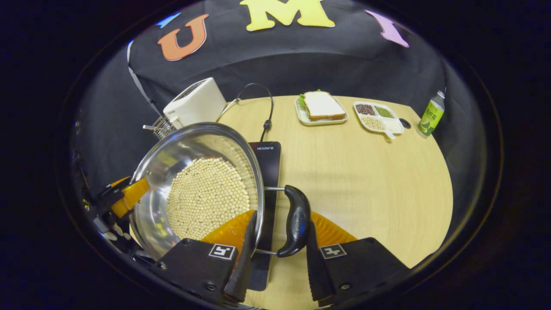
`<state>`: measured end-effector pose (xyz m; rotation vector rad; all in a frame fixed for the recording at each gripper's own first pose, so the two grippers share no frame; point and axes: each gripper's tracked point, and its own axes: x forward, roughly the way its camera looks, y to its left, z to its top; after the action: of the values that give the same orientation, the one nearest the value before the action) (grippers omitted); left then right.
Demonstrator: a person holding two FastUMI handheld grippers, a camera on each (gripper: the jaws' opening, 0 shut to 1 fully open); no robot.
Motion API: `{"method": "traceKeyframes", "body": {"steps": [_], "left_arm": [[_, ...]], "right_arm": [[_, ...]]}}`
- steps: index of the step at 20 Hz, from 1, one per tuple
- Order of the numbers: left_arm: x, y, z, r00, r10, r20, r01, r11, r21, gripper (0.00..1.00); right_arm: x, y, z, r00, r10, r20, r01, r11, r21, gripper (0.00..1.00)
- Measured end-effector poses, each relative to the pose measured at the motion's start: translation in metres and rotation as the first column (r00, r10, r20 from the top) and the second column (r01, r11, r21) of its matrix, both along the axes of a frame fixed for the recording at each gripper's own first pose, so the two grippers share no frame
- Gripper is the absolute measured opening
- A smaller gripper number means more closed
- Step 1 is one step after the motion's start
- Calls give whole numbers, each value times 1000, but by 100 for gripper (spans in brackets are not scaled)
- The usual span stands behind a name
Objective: First push the handle of the pot to place it horizontally, then grasp the pot with both hands and set it on the induction cooktop.
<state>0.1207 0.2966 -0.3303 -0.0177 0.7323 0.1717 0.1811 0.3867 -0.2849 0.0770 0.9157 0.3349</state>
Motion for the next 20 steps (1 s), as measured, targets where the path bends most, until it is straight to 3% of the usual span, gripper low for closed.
{"method": "traceKeyframes", "body": {"steps": [11,14,15,16,20], "left_arm": [[6,-1,-20,1000,-8,-18,8,1000,-7,60],[3,0,-20,1000,-17,-4,17,1000,7,60],[5,-1,-21,1000,-19,3,19,1000,7,71],[4,-1,-20,1000,-20,5,20,1000,9,61],[5,-1,-20,1000,-17,9,17,1000,17,64]], "right_arm": [[5,0,-13,1000,5,-4,-5,1000,-26,55],[6,1,-14,1000,-23,-7,23,1000,19,55],[6,0,-15,1000,-22,0,22,1000,13,55],[6,-1,-14,1000,-16,10,16,1000,8,56],[8,0,-14,999,-39,22,38,998,41,60]]}}
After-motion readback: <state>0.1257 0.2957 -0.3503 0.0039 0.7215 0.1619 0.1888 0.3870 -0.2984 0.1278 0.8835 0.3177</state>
